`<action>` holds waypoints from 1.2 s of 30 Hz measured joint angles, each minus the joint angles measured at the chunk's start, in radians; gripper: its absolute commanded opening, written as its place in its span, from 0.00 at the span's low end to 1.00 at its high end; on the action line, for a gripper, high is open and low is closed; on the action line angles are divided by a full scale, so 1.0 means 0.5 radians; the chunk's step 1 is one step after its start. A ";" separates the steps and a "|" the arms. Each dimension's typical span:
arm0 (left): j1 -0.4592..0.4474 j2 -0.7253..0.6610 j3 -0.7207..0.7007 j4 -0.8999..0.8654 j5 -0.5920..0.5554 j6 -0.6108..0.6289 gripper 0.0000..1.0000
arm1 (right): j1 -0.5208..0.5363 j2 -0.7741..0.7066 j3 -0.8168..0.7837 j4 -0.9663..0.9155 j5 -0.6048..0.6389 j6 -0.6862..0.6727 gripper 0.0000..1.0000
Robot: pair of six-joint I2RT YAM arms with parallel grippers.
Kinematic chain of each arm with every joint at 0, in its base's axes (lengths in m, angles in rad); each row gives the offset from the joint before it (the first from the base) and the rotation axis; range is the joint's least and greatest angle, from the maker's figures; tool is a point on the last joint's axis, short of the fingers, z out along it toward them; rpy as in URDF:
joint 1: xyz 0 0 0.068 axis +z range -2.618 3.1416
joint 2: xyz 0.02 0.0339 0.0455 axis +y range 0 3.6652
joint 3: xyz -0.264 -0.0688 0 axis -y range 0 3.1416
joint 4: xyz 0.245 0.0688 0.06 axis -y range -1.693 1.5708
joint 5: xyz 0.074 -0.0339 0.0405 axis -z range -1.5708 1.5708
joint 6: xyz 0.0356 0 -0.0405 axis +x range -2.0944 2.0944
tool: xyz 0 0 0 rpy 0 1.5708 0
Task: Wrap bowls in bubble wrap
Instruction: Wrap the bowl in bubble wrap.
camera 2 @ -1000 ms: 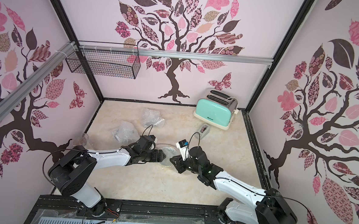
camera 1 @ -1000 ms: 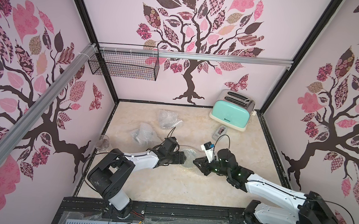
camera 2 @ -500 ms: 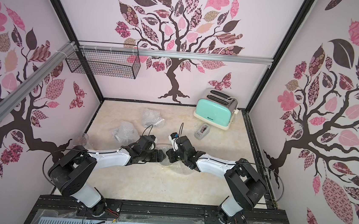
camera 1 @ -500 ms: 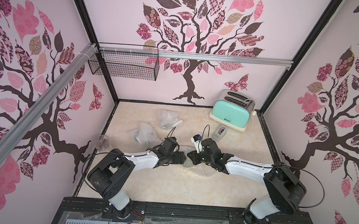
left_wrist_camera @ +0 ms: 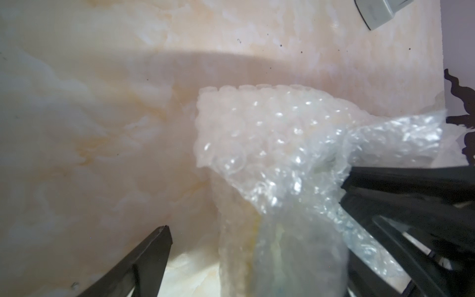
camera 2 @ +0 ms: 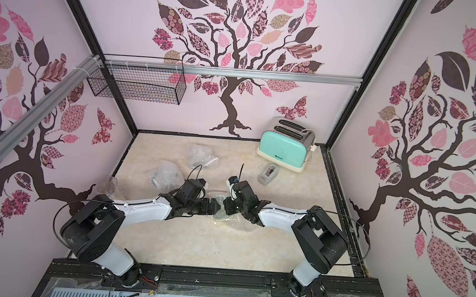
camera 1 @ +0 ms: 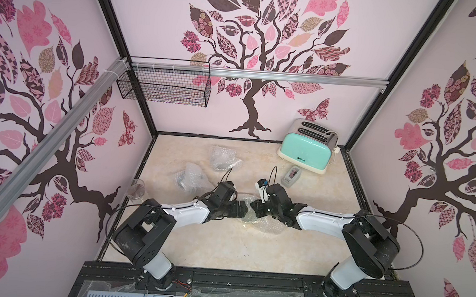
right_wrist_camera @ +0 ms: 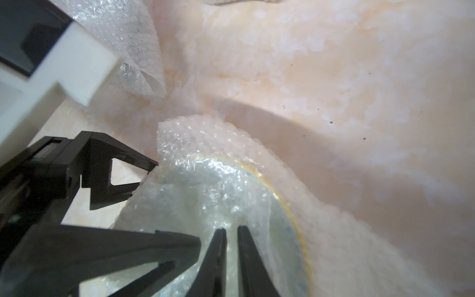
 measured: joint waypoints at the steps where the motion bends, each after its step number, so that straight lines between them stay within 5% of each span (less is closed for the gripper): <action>1: 0.005 -0.016 0.000 0.002 0.002 -0.001 0.93 | 0.000 0.000 -0.002 0.005 -0.005 0.001 0.15; 12: 0.089 0.143 0.135 0.002 0.042 -0.008 0.91 | 0.000 -0.002 -0.013 0.025 -0.027 0.015 0.19; 19: 0.089 0.223 0.195 -0.024 0.049 -0.007 0.89 | -0.016 -0.246 -0.047 -0.073 0.082 -0.031 0.55; 22: 0.089 0.224 0.195 -0.035 0.049 -0.006 0.89 | -0.072 -0.510 -0.141 -0.085 0.204 -0.009 0.60; 31: 0.089 0.224 0.195 -0.039 0.042 0.007 0.89 | -0.738 -1.328 -0.807 -0.164 0.419 0.281 0.71; 36: 0.089 0.227 0.198 -0.047 0.040 0.019 0.88 | -1.069 -1.472 -1.005 -0.177 0.378 0.421 0.76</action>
